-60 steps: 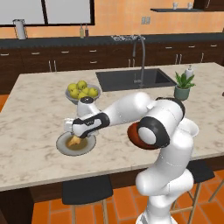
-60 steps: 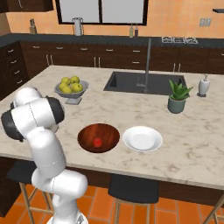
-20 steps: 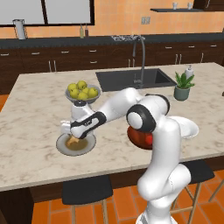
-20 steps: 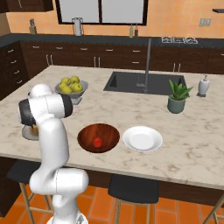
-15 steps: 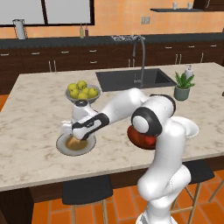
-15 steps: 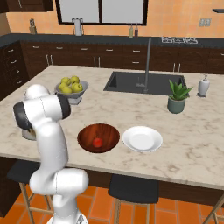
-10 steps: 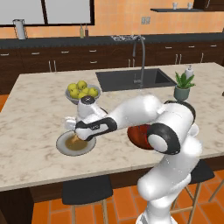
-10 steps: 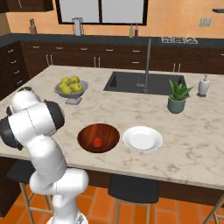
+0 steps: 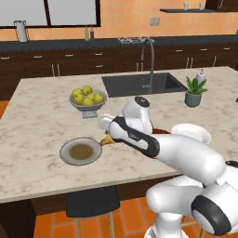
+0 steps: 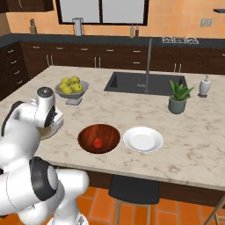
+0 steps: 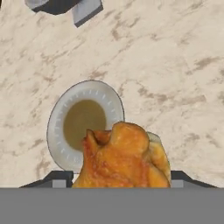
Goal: Pick the chicken drumstick and tomato from their plates and place them in the bowl. Then put the bowl in the fridge.
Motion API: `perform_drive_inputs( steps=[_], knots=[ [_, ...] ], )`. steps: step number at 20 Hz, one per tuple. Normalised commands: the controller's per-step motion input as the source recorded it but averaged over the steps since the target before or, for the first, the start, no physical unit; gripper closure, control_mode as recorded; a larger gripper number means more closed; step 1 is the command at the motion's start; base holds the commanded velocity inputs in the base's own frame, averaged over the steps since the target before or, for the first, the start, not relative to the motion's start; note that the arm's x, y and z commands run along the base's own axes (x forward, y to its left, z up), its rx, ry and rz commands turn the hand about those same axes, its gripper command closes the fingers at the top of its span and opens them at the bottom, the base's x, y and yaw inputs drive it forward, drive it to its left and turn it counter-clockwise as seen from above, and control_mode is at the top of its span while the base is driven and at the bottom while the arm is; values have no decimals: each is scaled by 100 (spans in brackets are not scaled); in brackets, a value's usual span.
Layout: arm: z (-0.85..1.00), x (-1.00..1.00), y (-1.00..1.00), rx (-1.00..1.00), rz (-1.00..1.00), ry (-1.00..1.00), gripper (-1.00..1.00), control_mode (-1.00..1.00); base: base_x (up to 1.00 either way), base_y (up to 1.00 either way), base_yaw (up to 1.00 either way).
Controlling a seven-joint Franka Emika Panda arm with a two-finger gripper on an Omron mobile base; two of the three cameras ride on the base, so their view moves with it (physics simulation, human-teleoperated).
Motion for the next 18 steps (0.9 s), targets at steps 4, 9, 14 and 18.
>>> perform_drive_inputs(
  steps=[4,9,14,18],
  knots=[
    [58,-14,-100,0,-20,16,100,-100,0,0,0],
    [7,4,-92,-10,-19,21,100,-100,0,0,0],
    [0,17,-83,-15,-9,18,100,-100,0,0,0],
    [-1,26,-73,-9,0,4,100,-100,0,0,0]
  ],
)
